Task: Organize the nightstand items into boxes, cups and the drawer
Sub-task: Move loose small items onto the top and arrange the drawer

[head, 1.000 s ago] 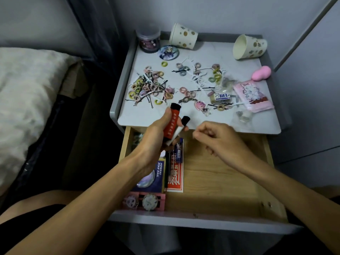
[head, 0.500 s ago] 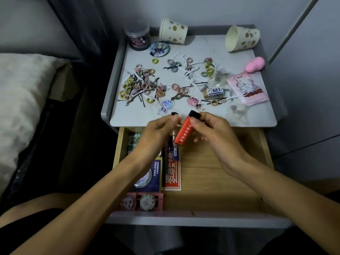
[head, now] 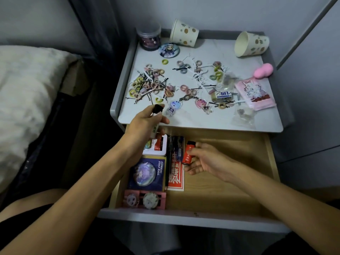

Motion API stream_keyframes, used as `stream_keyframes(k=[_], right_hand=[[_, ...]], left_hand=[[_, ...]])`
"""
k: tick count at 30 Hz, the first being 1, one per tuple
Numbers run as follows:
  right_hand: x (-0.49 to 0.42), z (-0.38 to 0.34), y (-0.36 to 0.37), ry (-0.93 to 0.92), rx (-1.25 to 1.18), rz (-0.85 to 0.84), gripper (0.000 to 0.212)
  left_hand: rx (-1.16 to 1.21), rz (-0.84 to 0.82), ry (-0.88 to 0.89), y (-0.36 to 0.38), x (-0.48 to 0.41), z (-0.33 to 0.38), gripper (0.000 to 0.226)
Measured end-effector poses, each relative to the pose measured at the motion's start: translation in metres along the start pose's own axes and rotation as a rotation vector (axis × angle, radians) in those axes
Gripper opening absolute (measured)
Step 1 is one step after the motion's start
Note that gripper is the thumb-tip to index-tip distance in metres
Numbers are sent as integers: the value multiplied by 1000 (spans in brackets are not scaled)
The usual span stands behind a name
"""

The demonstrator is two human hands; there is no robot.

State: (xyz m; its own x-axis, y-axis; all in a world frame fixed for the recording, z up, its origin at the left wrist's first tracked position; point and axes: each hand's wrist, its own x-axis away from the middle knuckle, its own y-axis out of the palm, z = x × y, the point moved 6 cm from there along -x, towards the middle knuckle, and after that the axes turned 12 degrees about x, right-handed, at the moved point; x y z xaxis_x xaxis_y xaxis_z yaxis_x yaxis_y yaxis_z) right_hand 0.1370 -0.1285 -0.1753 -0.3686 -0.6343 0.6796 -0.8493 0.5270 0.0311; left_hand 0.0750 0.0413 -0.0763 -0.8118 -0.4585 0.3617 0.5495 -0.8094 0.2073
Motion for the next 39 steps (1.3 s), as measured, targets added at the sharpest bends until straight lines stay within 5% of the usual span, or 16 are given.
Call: stream_keyframes(k=[8, 13, 30, 36, 39], right_hand=[[-41, 11, -24, 46, 286, 207, 25], [-54, 16, -24, 57, 351, 298, 9], [-62, 19, -26, -30, 510, 310, 27], [-36, -4, -30, -115, 733, 413, 32], [3, -28, -24, -251, 496, 384, 30]], left_hand=[[168, 31, -21, -2, -5, 2, 24], [149, 85, -42, -5, -5, 2, 23], [-18, 128, -50, -10, -10, -6, 33], [-71, 3, -89, -2, -10, -11, 30], [-148, -100, -128, 9, -7, -19, 17]])
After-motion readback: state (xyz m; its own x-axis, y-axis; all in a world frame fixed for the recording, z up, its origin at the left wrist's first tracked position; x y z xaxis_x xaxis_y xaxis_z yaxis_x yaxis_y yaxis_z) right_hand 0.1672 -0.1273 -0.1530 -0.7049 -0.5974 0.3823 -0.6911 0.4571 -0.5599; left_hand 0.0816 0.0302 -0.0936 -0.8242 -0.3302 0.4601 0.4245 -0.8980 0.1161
